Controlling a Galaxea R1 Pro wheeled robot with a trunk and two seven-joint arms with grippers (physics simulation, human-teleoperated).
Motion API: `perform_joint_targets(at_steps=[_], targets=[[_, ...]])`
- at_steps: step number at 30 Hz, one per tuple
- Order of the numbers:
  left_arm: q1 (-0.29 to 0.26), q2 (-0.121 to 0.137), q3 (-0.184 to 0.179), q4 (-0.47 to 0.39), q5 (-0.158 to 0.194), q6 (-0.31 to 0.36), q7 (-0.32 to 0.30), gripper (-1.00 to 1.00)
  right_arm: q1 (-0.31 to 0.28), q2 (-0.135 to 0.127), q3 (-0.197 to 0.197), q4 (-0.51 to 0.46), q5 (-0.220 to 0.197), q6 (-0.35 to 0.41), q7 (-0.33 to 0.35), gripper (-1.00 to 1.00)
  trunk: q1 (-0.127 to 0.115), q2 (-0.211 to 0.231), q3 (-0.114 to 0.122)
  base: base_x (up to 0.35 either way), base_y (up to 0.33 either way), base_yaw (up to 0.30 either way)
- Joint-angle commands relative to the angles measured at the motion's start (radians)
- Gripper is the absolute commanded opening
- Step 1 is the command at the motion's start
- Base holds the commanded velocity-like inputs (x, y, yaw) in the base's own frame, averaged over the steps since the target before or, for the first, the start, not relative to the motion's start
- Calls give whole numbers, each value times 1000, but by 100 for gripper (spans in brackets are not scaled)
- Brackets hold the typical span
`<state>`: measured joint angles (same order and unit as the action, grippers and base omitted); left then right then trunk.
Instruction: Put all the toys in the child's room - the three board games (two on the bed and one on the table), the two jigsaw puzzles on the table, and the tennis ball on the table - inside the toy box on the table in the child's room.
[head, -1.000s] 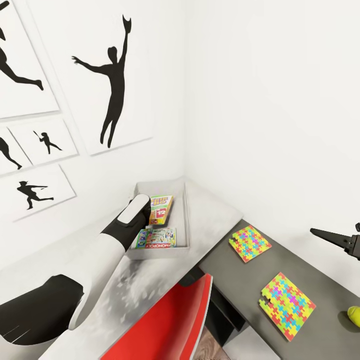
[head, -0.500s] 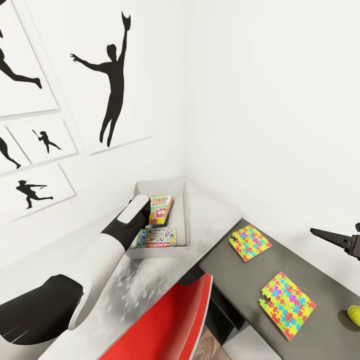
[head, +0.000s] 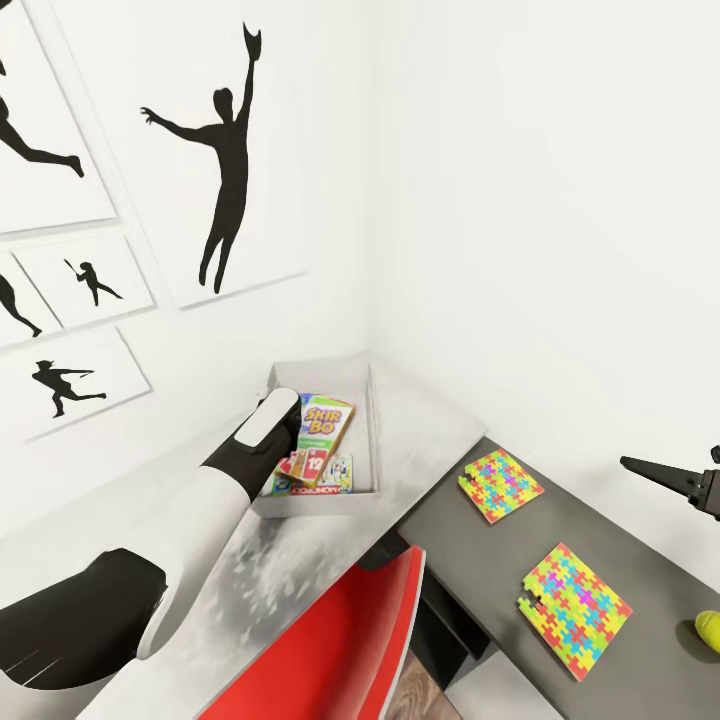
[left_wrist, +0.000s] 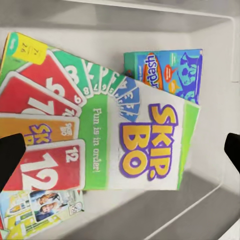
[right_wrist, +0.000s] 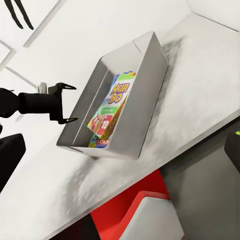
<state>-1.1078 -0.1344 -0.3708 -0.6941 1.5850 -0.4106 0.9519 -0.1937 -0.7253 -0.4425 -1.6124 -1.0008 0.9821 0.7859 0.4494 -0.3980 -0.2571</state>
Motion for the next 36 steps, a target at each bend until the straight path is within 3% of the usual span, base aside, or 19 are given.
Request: perform_joint_targets(at_steps=[1,18,25,36], targets=[[-1,1,-3,0,4,-4,3,100,-1,0,0,0,2,4,4,100,1,-2,-2,0,0,0],[1,2,-2,-5,8,-4,6,100,-1,0,-1,0,2,4,4,100,1,-2,-2,0,0,0],[11,2,-2,-38,9,-3,41,100,-1,0,-1,0,2,4,4,100,1,-2,-2,0,0,0],[78,2,-9,-278,6,-1,133,100,-1,2,8,0,1,4,4,100,1,-2,-2,0,0,0]])
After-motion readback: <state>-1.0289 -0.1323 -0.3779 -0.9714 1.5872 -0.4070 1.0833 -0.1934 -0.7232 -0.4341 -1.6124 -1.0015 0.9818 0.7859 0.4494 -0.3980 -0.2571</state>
